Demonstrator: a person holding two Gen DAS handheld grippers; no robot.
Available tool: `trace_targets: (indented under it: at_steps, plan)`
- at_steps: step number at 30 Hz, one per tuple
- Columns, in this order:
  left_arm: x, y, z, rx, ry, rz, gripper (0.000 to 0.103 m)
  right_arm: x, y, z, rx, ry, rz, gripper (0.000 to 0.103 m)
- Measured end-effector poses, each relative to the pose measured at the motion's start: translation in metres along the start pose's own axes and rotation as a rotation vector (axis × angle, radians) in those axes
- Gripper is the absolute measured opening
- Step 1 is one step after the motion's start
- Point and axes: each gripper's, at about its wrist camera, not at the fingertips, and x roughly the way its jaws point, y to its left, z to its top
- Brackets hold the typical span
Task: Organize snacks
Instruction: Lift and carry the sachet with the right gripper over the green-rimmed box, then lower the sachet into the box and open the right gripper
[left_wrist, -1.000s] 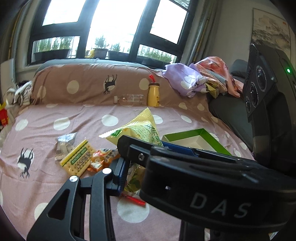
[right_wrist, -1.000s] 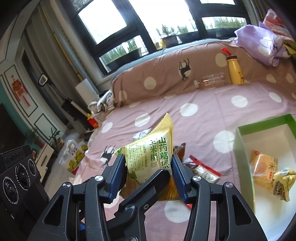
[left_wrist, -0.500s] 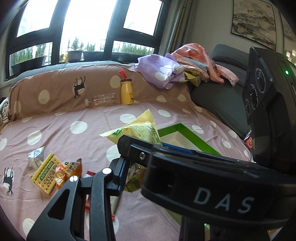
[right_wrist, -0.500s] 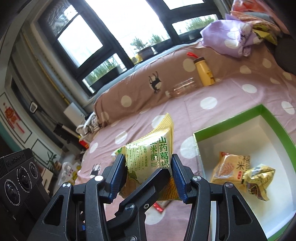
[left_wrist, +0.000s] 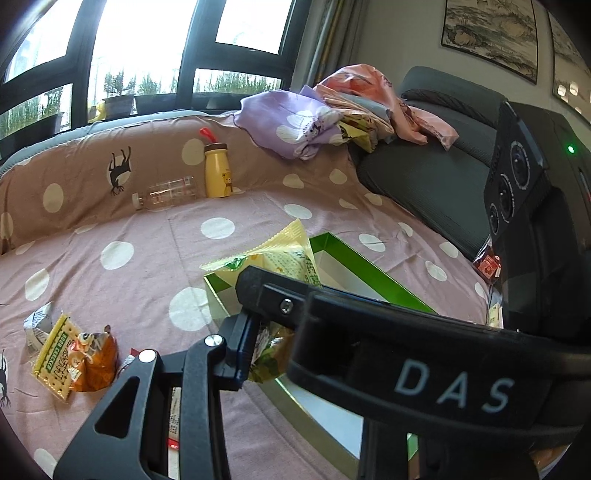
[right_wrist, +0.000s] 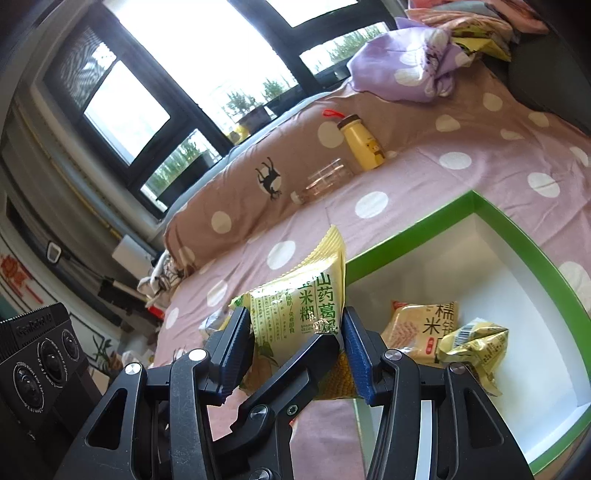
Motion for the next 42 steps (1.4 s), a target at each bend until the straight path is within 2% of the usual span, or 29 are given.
trace_targets:
  at_steps: [27, 42]
  plan:
    - [0.050, -0.011, -0.004, -0.044, 0.136, -0.096, 0.031, 0.011, -0.051, 0.003, 0.137, 0.057, -0.113, 0.054]
    - [0.069, -0.015, -0.006, -0.062, 0.201, -0.121, 0.031, 0.015, -0.068, 0.003, 0.186, 0.080, -0.147, 0.054]
